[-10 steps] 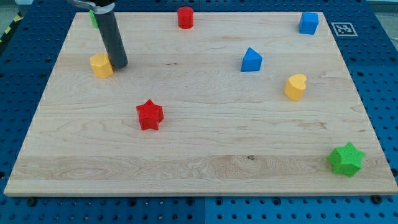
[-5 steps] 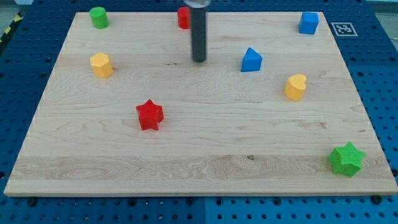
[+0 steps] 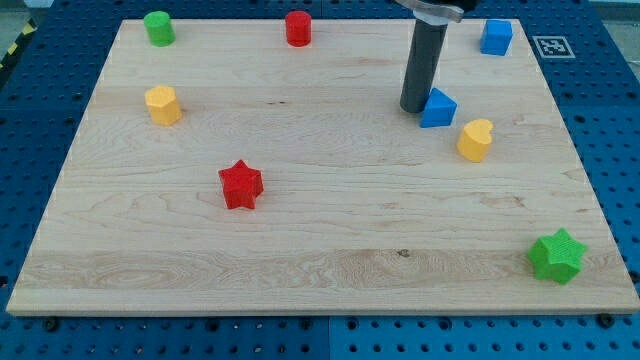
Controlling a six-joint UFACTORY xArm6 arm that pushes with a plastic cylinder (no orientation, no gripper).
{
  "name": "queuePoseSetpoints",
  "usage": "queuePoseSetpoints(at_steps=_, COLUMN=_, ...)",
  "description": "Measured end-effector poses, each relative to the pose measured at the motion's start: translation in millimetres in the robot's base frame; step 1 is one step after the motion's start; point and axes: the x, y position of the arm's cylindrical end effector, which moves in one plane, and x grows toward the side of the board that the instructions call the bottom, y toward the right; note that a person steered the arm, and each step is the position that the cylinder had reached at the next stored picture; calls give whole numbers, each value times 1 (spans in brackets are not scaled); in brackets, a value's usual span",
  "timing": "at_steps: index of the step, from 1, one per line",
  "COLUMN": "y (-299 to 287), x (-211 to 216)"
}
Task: Move the blue triangle to the center right
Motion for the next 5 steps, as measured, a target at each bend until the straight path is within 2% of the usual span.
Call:
queuePoseSetpoints(at_steps=3, y=105, x=29)
queuePoseSetpoints(at_steps=4, y=123, x=29)
queuePoseSetpoints(at_steps=5, y=108, x=34)
